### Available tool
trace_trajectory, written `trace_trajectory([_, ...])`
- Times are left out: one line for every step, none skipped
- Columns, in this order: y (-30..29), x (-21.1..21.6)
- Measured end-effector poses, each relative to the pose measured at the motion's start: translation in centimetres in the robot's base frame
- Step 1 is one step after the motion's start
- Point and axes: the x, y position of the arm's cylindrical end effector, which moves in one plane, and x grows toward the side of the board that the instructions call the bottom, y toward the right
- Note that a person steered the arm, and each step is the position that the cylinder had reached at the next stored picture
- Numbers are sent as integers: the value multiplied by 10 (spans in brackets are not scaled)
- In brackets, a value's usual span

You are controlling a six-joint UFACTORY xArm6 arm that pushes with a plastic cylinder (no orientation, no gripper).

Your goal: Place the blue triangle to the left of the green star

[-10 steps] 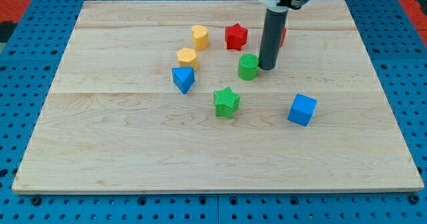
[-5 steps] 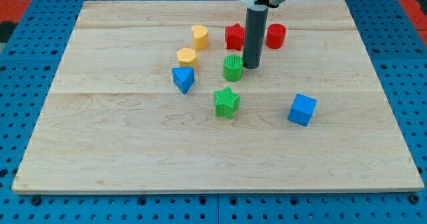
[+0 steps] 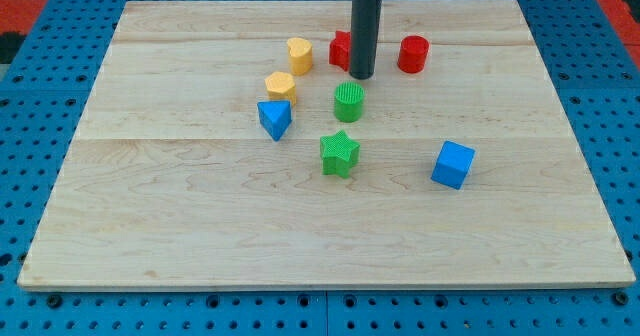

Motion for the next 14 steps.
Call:
trace_trajectory([-15,3])
trace_trajectory([-43,1])
trace_trajectory([-56,-10])
trace_trajectory([-56,-32])
trace_trajectory([-60,-41])
trace_trajectory([-63,-30])
trace_trajectory([-64,-13])
trace_trajectory([-87,-13])
trace_trajectory([-82,-13])
trace_trajectory([-65,-5])
trace_trajectory([-49,14])
trace_trajectory([-40,35])
trace_trajectory([-54,60])
trace_trajectory([-82,62])
